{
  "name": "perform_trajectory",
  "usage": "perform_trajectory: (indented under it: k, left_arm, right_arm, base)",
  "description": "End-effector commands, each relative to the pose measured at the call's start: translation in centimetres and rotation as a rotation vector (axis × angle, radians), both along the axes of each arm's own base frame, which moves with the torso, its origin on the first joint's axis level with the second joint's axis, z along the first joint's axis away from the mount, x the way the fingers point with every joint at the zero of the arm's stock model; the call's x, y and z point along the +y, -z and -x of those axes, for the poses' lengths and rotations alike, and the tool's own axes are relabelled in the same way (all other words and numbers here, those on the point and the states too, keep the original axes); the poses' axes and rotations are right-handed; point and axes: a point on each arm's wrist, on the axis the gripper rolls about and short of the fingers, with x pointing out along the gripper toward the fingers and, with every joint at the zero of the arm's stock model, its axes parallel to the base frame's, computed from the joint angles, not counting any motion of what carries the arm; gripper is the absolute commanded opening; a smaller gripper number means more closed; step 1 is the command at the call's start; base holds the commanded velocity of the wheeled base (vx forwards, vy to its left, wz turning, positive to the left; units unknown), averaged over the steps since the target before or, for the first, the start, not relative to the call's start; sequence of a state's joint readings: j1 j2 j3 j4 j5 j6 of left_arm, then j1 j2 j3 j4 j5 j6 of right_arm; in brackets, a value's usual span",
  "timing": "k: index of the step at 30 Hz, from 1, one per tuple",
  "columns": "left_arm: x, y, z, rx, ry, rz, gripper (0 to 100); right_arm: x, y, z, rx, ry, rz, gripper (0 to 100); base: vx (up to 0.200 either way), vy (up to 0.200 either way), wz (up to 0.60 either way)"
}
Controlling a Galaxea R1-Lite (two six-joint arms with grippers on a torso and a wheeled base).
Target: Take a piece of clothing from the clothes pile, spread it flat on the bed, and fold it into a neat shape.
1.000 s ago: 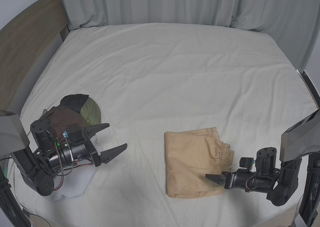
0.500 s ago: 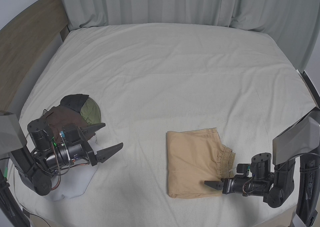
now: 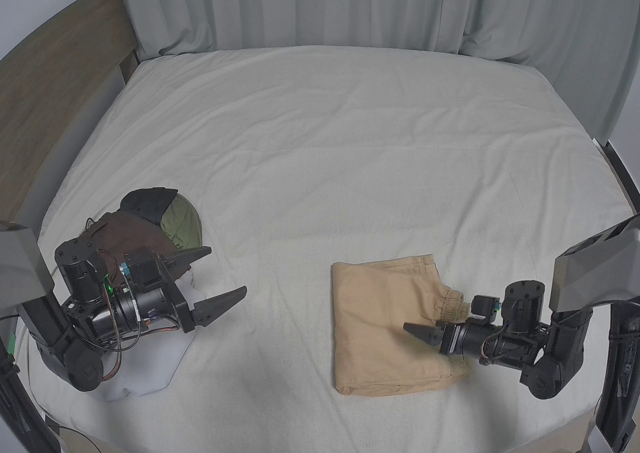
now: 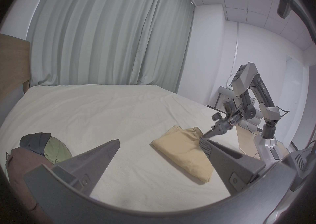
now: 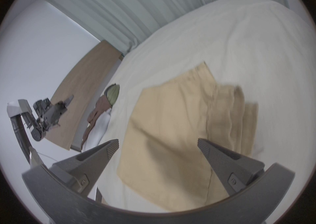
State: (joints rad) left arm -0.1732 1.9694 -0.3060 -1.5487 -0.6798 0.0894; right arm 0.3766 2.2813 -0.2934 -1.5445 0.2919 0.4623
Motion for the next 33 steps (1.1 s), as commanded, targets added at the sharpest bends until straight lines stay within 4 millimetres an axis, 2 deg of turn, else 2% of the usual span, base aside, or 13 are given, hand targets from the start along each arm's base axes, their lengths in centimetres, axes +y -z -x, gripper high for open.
perform_trajectory:
  k: [1,3,6,10,17,26,29,33]
  left_arm:
    - [-0.2,0.1,0.1,0.004,0.008,-0.002,100]
    - [-0.2,0.1,0.0,0.004,0.008,-0.002,100]
    - [-0.2,0.1,0.0,0.004,0.008,-0.002,100]
    - [-0.3,0.3,0.2,0.013,0.011,-0.005,100]
    - [-0.3,0.4,0.2,0.002,0.013,-0.016,100]
    - [-0.3,0.2,0.2,-0.002,0.012,-0.015,100]
    - [-0.3,0.1,0.3,-0.008,0.013,-0.015,100]
    - [-0.2,0.0,0.3,-0.011,0.013,-0.015,100]
  right_arm:
    - [-0.4,-1.6,-1.8,-0.091,0.037,-0.036,100]
    - [-0.5,-1.4,-1.9,-0.088,0.040,-0.034,100]
    - [-0.9,0.3,-2.2,-0.043,0.060,-0.007,100]
    - [-1.2,1.5,-2.5,-0.033,0.062,0.026,100]
    - [-1.4,2.3,-3.2,-0.037,0.102,0.054,100]
    - [-1.4,1.8,-3.1,-0.049,0.101,0.050,100]
    - [-1.3,0.4,-2.7,-0.079,0.094,0.035,100]
    - [-1.3,-1.5,-1.1,-0.092,0.062,0.022,100]
  base:
    - [0.000,0.000,0.00]
    - [0.000,0.000,0.00]
    - [0.000,0.000,0.00]
    - [0.000,0.000,0.00]
    - [0.000,0.000,0.00]
    - [0.000,0.000,0.00]
    - [0.000,0.000,0.00]
    - [0.000,0.000,0.00]
